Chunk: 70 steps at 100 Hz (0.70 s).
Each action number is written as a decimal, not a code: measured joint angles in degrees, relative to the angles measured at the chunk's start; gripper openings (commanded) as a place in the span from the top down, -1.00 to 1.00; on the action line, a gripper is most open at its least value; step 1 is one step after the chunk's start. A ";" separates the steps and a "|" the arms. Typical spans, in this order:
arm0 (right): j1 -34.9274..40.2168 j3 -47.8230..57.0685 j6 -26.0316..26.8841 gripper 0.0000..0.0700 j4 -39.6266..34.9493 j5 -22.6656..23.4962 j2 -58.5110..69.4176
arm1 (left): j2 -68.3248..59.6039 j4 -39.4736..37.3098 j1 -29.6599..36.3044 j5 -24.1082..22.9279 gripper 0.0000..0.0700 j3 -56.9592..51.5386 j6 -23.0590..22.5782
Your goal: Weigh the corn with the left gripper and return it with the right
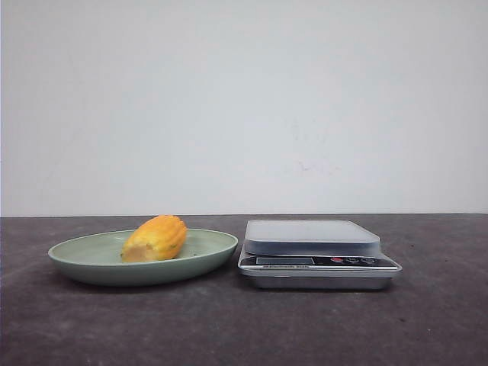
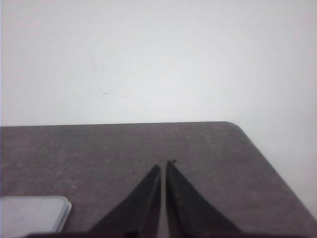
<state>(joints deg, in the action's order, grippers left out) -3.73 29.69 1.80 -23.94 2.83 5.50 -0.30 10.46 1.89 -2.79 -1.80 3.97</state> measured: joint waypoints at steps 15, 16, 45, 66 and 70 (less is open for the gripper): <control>-0.13 -13.75 -0.55 0.97 8.90 0.46 -2.93 | 0.00 0.00 0.00 0.00 0.97 0.00 0.00; -0.13 -14.53 -0.55 0.97 9.25 0.46 -3.10 | 0.00 0.02 0.00 0.00 0.97 0.00 0.00; 0.63 -27.69 -0.55 0.97 10.99 0.52 -5.07 | 0.00 0.00 0.00 0.00 0.97 0.00 0.00; 0.68 -28.26 -0.59 0.97 12.76 0.50 -5.14 | 0.00 0.02 0.00 0.00 0.97 0.00 0.00; 0.68 -28.26 -0.59 0.97 12.76 0.48 -5.14 | 0.00 0.02 0.00 0.00 0.97 0.00 -0.02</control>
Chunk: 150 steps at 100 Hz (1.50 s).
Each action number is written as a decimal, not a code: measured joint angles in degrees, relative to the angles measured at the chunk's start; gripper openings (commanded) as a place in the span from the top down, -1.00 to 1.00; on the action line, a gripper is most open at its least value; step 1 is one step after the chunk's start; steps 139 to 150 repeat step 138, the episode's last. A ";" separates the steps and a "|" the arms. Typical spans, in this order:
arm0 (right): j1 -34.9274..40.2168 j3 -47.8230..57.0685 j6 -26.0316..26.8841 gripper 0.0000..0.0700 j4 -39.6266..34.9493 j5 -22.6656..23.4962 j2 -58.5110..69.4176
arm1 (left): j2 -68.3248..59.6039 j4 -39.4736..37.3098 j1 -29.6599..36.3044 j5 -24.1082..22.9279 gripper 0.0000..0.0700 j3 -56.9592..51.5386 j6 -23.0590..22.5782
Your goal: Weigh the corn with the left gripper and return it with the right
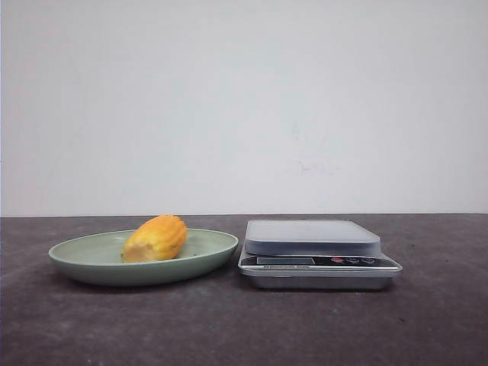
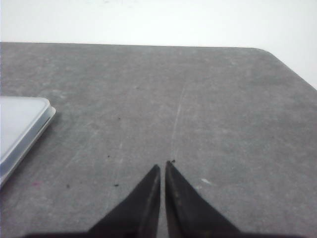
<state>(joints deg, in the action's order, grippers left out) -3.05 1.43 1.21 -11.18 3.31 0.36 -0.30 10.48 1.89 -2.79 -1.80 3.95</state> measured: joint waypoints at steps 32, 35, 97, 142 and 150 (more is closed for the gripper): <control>0.00 -0.07 0.00 0.97 1.25 -0.22 0.00 | 0.00 0.00 0.00 0.00 0.97 0.00 0.00; 0.00 -0.07 0.00 0.97 1.40 -0.24 0.00 | 0.00 0.00 0.00 0.00 0.97 0.00 0.00; 0.00 -0.09 0.00 0.97 1.51 -0.24 0.00 | 0.00 0.00 0.00 0.00 0.97 0.00 0.00; 0.00 -0.09 0.00 0.97 1.51 -0.24 0.00 | 0.00 -0.02 0.00 0.00 0.97 0.00 0.02; 0.00 -0.09 0.00 0.97 1.51 -0.24 0.00 | 0.00 -0.02 0.00 0.00 0.97 0.00 0.02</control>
